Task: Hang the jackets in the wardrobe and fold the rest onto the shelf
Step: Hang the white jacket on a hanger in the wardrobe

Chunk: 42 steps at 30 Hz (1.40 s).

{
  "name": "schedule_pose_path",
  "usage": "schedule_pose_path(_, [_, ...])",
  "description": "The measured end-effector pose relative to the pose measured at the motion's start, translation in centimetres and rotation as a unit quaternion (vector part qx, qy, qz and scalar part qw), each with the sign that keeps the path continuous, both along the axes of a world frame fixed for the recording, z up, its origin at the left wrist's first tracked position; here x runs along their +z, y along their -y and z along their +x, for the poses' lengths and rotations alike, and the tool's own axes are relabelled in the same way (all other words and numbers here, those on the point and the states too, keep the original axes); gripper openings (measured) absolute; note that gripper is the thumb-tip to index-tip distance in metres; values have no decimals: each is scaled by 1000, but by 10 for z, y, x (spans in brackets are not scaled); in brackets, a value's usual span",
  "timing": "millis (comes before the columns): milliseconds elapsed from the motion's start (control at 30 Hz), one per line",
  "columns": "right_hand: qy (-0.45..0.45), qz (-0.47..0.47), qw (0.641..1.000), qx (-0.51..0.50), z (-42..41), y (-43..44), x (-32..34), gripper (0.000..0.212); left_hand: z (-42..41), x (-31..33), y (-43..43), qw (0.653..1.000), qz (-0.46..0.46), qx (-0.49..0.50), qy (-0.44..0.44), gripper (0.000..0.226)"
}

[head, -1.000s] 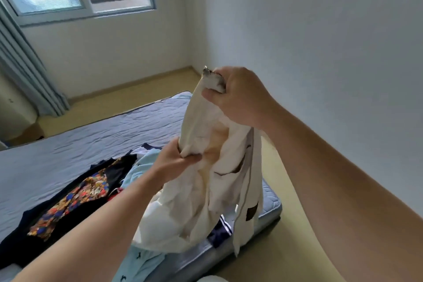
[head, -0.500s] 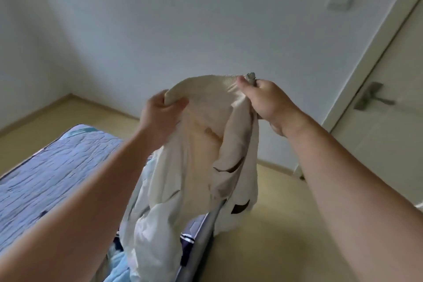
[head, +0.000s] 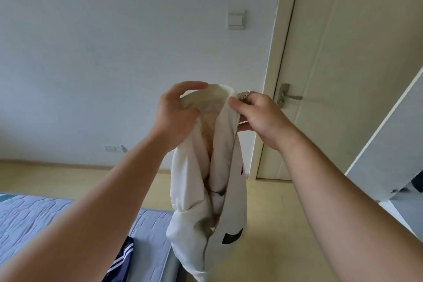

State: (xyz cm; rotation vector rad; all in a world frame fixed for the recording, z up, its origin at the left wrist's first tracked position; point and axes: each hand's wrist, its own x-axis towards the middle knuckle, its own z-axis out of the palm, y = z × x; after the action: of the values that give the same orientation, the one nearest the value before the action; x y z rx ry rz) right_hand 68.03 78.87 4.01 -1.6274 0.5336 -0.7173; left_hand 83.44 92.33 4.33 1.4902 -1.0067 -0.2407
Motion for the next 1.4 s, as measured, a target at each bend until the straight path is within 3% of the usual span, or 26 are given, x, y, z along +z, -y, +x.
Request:
schedule_pose_path(133, [8,-74,997,-25,-26,40,-4,11,-29,8,53,998,26,-56,17,71])
schedule_pose_path(300, [31,-72,997,-22,-61,92,-6,11,-67,18,129,986,46,-148,59,77])
schedule_pose_path(633, [17,-73,987,-140,-138,186,-18,19,-110,4,263,953,89,-218,189,10])
schedule_pose_path(733, [-4,-41,979,-199,-154,210,-27,34,-119,-3,302,946,119,-230,193,10])
schedule_pose_path(833, [-16,-16,968,-249,-167,237,-36,31,-127,-11,343,930,143,-282,189,10])
schedule_pose_path(967, [-55,-9,945,-322,-179,268,-34,19,-143,-19,399,902,95,-339,250,8])
schedule_pose_path(1067, [-104,-8,919,-381,-181,288,-21,56,-154,-18,433,875,43,-373,304,4])
schedule_pose_path(1100, [-105,0,912,-397,-182,294,-17,57,-157,-17,444,866,25,-386,317,6])
schedule_pose_path(1267, [-10,151,875,-459,-193,314,-6,20,-172,-19,484,832,-50,-421,357,8])
schedule_pose_path(1400, [30,240,840,-485,-205,319,-1,20,-185,-21,508,814,-89,-450,357,13])
